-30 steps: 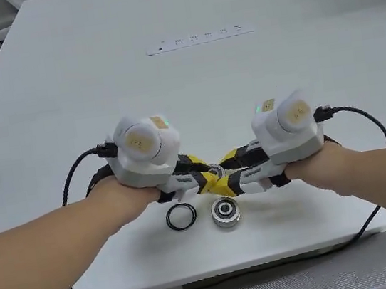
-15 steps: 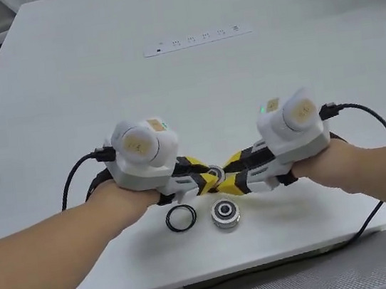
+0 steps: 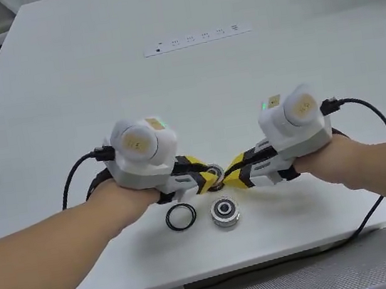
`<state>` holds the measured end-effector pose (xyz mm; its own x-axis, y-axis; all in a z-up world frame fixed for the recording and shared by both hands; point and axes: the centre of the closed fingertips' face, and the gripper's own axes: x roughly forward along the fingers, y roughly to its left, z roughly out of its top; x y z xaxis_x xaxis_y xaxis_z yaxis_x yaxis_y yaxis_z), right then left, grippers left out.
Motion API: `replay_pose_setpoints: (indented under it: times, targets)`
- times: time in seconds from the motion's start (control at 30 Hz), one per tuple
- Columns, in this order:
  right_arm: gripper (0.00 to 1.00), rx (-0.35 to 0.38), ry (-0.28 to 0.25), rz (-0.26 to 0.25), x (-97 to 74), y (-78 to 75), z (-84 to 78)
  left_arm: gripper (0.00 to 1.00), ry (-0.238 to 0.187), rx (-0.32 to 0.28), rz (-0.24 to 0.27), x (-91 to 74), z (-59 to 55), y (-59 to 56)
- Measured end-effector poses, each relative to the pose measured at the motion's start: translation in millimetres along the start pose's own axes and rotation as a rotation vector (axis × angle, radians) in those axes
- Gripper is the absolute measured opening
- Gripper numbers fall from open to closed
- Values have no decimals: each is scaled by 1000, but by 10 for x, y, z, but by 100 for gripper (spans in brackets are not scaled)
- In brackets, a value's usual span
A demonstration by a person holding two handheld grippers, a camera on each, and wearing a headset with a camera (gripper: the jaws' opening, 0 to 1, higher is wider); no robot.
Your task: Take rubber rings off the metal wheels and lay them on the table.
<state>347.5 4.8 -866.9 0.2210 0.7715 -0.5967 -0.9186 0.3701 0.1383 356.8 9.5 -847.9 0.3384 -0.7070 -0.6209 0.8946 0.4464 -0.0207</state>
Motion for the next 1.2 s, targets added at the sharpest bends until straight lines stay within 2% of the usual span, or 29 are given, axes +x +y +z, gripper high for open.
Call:
replay_pose_setpoints:
  times: [0.27,0.4,0.5,0.67,0.77,1.2]
  targets:
    - [1,39,-3,-6,-12,-7,2,14,2,3,7,-9,-9,-7]
    - [0,89,-10,-6,-25,-26,5,14,5,7,5,-11,-12,-11]
    - [0,180,-23,0,-38,-18,7,14,7,12,6,-14,-17,-8]
    - [0,267,-27,8,-60,-29,-6,13,9,18,2,-10,-23,-4]
    - [0,321,-50,20,-83,-42,20,13,10,24,3,-8,-26,-2]
    - [0,442,-73,34,-132,9,77,13,13,29,8,1,-26,2]
